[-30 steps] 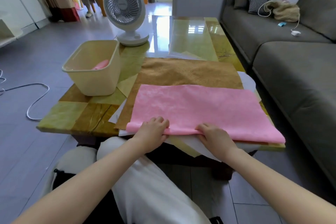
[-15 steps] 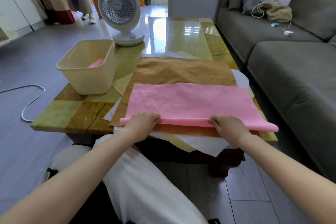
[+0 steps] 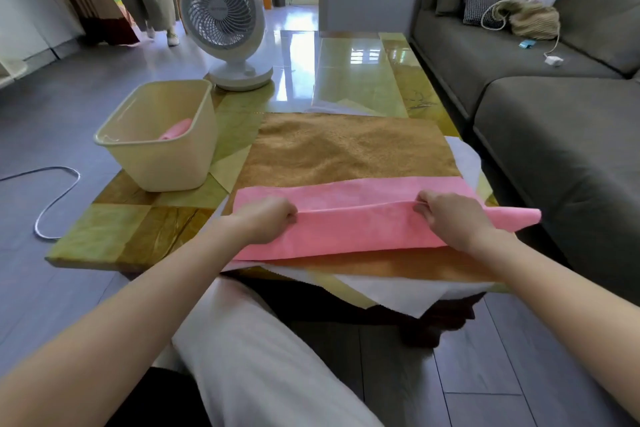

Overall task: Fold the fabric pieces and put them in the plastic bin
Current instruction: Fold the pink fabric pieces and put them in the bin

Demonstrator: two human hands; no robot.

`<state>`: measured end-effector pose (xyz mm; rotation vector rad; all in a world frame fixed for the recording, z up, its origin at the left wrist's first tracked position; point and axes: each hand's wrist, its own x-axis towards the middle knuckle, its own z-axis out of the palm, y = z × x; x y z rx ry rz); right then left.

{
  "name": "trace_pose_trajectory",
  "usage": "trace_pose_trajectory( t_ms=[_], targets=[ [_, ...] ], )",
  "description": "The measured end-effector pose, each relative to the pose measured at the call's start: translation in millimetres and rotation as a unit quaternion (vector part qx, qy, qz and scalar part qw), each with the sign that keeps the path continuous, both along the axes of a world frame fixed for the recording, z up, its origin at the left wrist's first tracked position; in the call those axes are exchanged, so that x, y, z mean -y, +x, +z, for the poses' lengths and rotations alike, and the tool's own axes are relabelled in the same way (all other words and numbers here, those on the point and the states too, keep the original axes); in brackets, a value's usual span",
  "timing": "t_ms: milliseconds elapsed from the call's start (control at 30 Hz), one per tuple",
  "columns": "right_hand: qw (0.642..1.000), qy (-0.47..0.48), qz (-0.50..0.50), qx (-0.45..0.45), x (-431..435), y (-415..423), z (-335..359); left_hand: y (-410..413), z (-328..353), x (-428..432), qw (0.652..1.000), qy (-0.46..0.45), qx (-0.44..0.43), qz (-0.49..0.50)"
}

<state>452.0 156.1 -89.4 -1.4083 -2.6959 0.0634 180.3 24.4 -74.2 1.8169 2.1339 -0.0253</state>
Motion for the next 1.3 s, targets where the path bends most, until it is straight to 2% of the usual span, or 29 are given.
trace_pose_trajectory(
  t_ms=[133, 267, 567, 767, 1000, 1200, 1300],
  targets=[
    [1.0, 0.025, -0.009, -0.009, -25, -22, 3, -14, 2, -27, 0.998, 0.031, -0.037, 0.032],
    [0.997, 0.056, -0.015, 0.042, -48, -42, -3, -19, -6, -50, 0.994, 0.055, -0.08, 0.057],
    [0.994, 0.024, -0.041, 0.095, -76, -68, -27, -28, -26, -74, 0.992, 0.029, -0.051, 0.107],
    [0.999, -0.033, -0.007, 0.041, -71, -81, -30, -32, -34, -79, 0.992, 0.034, -0.033, 0.116],
    [0.999, -0.046, 0.009, 0.01, -71, -102, -29, -32, -42, -82, 0.99, 0.052, -0.035, 0.125],
    [0.999, -0.027, -0.014, 0.013, -66, -109, -31, -34, -44, -83, 0.989, 0.06, -0.067, 0.118],
    [1.0, 0.0, 0.016, 0.01, -54, -116, -29, -34, -45, -84, 0.988, 0.063, -0.079, 0.117]
  ],
)
